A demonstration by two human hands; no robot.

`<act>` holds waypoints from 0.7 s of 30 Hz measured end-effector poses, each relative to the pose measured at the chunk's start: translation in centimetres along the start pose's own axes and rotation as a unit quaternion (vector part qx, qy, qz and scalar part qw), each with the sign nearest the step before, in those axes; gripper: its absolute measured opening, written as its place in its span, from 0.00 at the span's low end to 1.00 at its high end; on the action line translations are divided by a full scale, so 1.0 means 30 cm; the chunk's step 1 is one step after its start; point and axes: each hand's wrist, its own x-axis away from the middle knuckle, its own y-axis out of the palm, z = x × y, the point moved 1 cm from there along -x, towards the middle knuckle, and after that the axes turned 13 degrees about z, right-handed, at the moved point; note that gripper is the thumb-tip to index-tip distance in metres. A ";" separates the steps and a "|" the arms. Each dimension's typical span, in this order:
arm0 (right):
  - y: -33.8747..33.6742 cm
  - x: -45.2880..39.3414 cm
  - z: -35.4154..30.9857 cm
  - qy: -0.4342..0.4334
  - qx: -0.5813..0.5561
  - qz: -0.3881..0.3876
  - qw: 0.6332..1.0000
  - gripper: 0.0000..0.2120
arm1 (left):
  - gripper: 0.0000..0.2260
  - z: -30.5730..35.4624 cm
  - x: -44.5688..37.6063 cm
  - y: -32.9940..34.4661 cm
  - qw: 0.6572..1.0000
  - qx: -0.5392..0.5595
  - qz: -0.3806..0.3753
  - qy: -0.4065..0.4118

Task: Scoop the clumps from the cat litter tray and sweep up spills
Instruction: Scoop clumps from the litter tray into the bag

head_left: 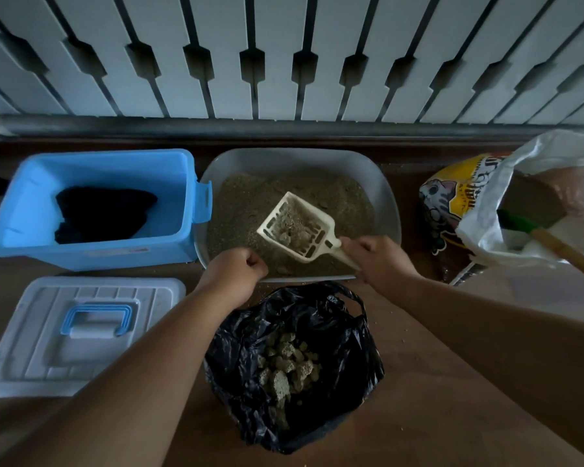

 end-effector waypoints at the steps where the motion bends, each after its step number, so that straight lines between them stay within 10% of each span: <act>1: -0.003 0.003 -0.001 -0.006 0.012 -0.002 1.000 0.20 | 0.06 0.001 0.005 -0.002 1.000 -0.005 0.000 0.001; 21: -0.066 0.044 -0.013 -0.128 0.123 0.006 0.984 0.24 | 0.23 0.052 0.090 -0.032 0.968 -0.170 -0.184 0.021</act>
